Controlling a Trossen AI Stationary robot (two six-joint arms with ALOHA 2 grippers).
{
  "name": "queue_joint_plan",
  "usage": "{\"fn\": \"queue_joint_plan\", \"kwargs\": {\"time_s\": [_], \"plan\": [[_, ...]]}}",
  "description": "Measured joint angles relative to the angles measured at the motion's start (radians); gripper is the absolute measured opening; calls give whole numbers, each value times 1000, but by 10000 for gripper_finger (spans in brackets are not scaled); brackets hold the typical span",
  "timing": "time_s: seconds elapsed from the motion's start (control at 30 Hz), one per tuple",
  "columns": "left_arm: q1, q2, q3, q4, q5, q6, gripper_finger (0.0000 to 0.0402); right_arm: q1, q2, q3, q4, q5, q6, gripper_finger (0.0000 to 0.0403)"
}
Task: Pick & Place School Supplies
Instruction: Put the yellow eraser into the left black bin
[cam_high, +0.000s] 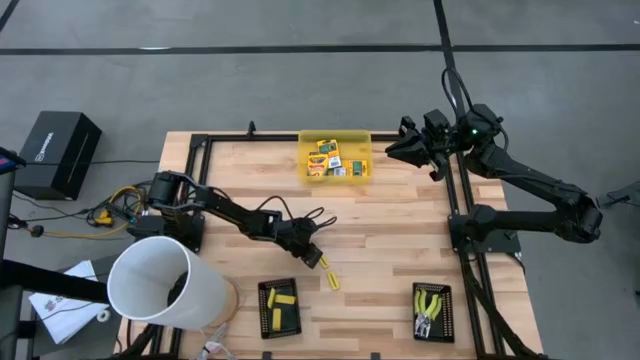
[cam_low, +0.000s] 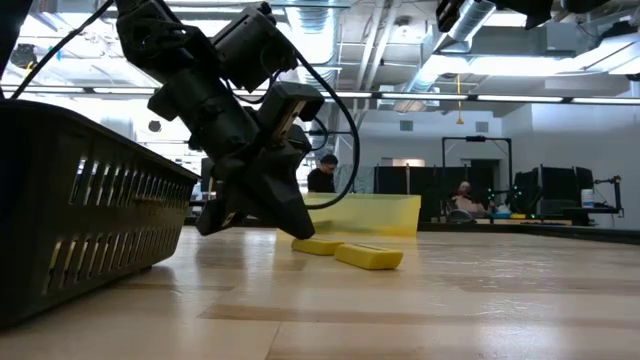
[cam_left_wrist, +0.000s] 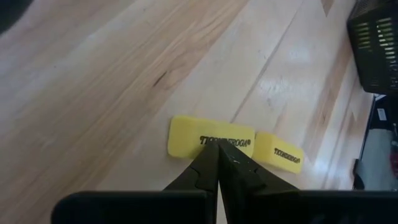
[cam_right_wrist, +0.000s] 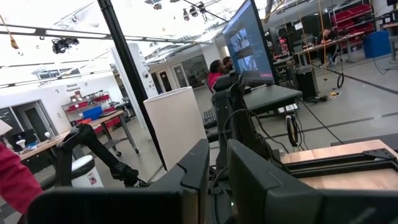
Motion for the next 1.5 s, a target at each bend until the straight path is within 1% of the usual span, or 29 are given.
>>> {"fn": "queue_joint_plan", "kwargs": {"time_s": [0.43,0.87,1.0,1.13,1.3,1.5], "plan": [[-43,18,0,-29,37,-16,0,0,0,0,0,0,-4,52],[-65,31,0,-15,25,-44,0,0,0,0,-4,-1,-9,52],[-92,6,-6,-21,35,-65,0,0,0,0,-4,-1,-9,52],[-107,-68,-6,-21,33,-59,0,0,0,0,-3,-1,-10,52],[-104,-160,-6,-30,17,64,0,0,0,0,0,-2,-10,52],[-38,-245,3,-24,17,259,2,0,0,0,26,-1,-9,52]]}}
